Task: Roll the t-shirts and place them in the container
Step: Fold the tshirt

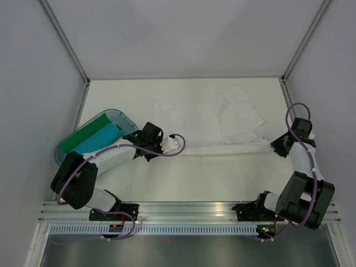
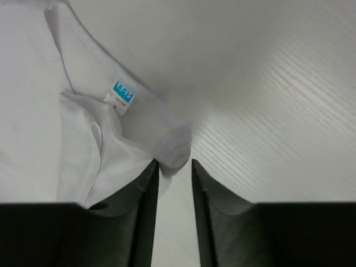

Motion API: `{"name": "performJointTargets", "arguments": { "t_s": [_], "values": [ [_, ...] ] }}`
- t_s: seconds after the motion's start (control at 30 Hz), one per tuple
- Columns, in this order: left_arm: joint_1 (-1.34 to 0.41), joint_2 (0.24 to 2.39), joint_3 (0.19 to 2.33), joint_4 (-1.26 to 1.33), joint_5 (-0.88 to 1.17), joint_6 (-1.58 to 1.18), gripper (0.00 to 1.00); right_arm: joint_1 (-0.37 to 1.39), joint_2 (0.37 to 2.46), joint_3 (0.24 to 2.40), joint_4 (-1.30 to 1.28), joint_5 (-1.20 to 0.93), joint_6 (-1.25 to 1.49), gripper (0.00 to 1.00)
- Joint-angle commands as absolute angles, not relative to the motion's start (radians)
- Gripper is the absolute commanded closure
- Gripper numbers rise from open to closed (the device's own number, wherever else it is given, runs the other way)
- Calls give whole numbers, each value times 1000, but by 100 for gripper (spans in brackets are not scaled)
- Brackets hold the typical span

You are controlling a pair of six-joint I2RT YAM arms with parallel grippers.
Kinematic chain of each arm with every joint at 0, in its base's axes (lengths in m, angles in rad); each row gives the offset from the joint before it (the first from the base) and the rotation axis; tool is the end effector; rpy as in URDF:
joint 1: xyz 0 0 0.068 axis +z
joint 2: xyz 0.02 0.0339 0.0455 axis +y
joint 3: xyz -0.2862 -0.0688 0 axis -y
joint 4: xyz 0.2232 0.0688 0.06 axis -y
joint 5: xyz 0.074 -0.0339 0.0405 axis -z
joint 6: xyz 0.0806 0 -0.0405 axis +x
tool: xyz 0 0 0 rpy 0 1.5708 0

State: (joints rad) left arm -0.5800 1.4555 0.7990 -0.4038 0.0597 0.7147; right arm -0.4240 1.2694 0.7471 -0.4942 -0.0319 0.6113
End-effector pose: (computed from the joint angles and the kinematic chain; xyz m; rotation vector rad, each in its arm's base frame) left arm 0.2282 -0.1553 0.1743 1.6013 2.0841 -0.0321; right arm 0.2196 -0.0963 0.1960 1.2717 2.2569 0.1101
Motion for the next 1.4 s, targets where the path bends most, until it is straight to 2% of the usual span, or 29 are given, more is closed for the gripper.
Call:
{"name": "performJointTargets", "arguments": {
  "t_s": [0.0, 0.03, 0.07, 0.1, 0.17, 0.33, 0.43, 0.5, 0.6, 0.67, 0.87, 1.0, 1.37],
  "values": [
    [-601, 1398, 750, -546, 156, 655, 84, -436, 1187, 730, -551, 74, 603, 59],
    [-604, 1391, 741, -557, 178, 653, 71, -436, 1157, 733, -560, 80, 601, 50],
    [-603, 1388, 739, -567, 178, 653, 63, -437, 1146, 747, -571, 86, 594, 43],
    [-603, 1387, 742, -580, 173, 657, 52, -437, 1137, 755, -572, 90, 591, 41],
    [-603, 1381, 762, -613, 135, 649, 50, -437, 1124, 791, -583, 89, 572, 39],
    [-575, 1330, 862, -672, 97, 608, 46, -394, 1124, 834, -548, -51, 538, 44],
    [-534, 1345, 917, -666, 116, 551, 45, -212, 1149, 842, -531, -32, 584, 52],
    [-497, 1396, 933, -637, 109, 520, 46, -46, 1184, 831, -489, -52, 591, 60],
    [-477, 1486, 953, -592, 63, 471, 49, 87, 1319, 851, -514, -64, 569, 77],
    [-477, 1534, 976, -594, 69, 434, 50, 110, 1342, 838, -515, -60, 565, 89],
    [-477, 1549, 968, -586, 87, 411, 50, 167, 1338, 762, -472, -66, 572, 92],
    [-477, 1562, 936, -558, 60, 403, 50, 170, 1422, 765, -440, -38, 558, 93],
    [-477, 1614, 916, -549, 6, 405, 50, 172, 1583, 903, -405, -23, 538, 96]
  ]
}}
